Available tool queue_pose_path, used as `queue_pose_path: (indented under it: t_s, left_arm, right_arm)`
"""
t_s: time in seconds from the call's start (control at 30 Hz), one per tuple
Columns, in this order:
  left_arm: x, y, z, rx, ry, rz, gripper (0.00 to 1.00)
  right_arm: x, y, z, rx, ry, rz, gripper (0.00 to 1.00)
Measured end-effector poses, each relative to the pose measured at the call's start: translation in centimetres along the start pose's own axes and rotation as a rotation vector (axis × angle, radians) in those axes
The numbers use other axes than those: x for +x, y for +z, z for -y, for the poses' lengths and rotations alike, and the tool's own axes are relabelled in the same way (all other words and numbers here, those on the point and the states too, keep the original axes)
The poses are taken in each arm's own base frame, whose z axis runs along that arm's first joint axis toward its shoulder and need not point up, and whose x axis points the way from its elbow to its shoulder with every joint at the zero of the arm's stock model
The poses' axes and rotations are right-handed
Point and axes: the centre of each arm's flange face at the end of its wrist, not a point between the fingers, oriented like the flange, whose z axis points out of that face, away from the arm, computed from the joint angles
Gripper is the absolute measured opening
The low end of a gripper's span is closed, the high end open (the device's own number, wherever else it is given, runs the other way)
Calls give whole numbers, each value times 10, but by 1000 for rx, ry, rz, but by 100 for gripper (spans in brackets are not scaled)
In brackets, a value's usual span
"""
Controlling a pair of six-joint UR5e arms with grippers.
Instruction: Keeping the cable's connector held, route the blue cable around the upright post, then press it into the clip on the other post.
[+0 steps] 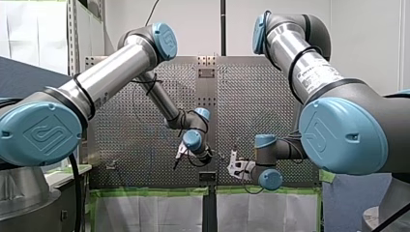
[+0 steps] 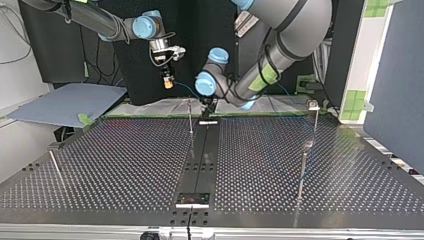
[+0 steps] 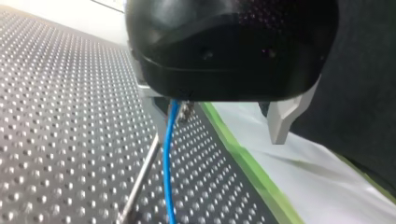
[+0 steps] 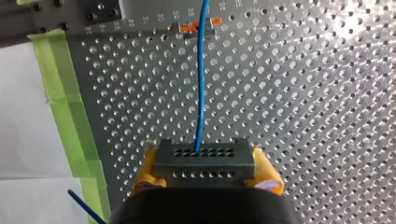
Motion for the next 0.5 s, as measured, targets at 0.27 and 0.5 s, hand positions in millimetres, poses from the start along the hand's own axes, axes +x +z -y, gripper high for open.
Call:
queue_pose_path:
  t_s: [0.27, 0.5]
  left_arm:
    - [1, -7, 19, 64, -20, 0, 100]
    - [1, -12, 35, 111, -23, 1, 100]
  right_arm:
    - [1, 2, 0, 4, -1, -2, 0]
    - [1, 2, 0, 4, -3, -1, 0]
